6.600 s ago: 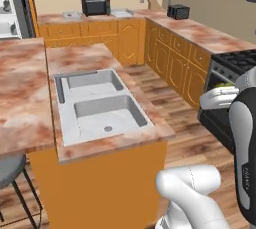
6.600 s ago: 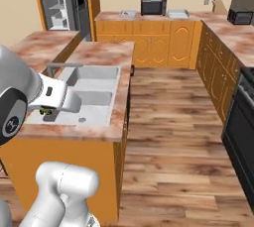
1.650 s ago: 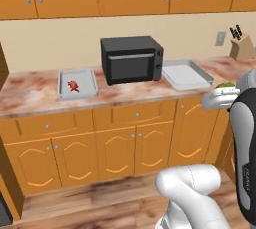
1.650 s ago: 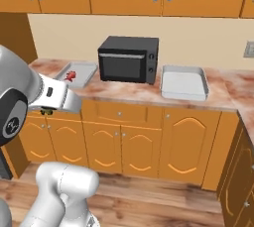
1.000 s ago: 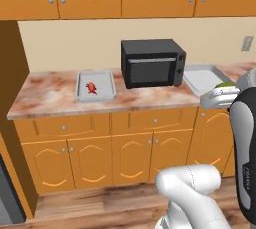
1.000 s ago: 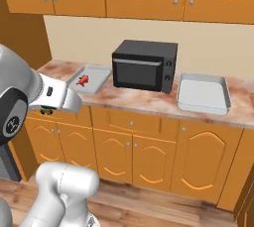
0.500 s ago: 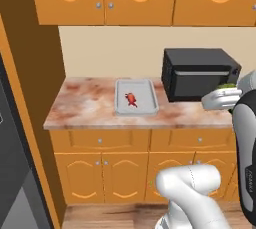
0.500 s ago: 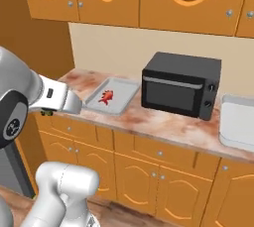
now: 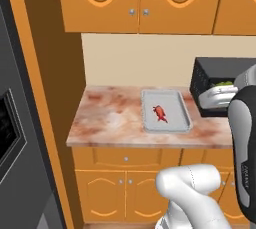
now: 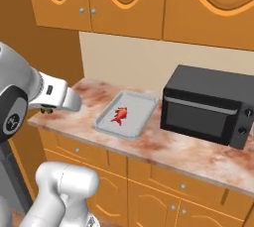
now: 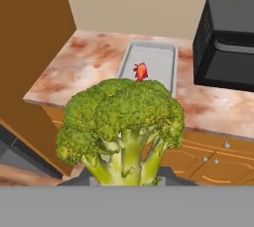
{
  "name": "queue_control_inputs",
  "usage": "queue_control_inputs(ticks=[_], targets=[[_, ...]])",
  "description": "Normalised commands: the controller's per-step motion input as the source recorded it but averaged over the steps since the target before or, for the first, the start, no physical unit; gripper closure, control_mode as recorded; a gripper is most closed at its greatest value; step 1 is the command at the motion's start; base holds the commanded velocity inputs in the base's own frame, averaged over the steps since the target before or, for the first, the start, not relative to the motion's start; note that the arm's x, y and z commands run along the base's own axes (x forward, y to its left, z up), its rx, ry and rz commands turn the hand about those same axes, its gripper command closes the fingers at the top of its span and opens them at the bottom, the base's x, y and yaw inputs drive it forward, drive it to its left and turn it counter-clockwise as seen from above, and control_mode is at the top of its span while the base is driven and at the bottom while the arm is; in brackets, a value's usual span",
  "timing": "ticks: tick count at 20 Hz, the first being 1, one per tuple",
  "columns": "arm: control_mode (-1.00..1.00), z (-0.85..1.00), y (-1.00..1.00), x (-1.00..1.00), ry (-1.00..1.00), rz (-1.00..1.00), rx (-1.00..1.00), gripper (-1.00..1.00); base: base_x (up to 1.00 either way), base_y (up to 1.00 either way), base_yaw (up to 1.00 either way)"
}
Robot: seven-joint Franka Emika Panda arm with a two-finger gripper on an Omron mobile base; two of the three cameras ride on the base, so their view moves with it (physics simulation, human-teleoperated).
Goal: Place one broccoli and one fish in each tupperware on the nearby counter, to pack two identical lunches.
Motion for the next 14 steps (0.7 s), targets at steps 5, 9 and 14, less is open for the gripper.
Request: queue_control_inputs(ticks=[5,9,14], targets=[[1.0,0.0,0.0,0.0,0.0,0.0,0.0,1.0,0.08,0.05,-0.22],[1.0,0.0,0.0,0.0,0.0,0.0,0.0,1.0,0.62,0.5,-0.36],[1.0,0.0,0.0,0.0,0.0,0.0,0.0,1.0,0.62,0.64,-0.34]])
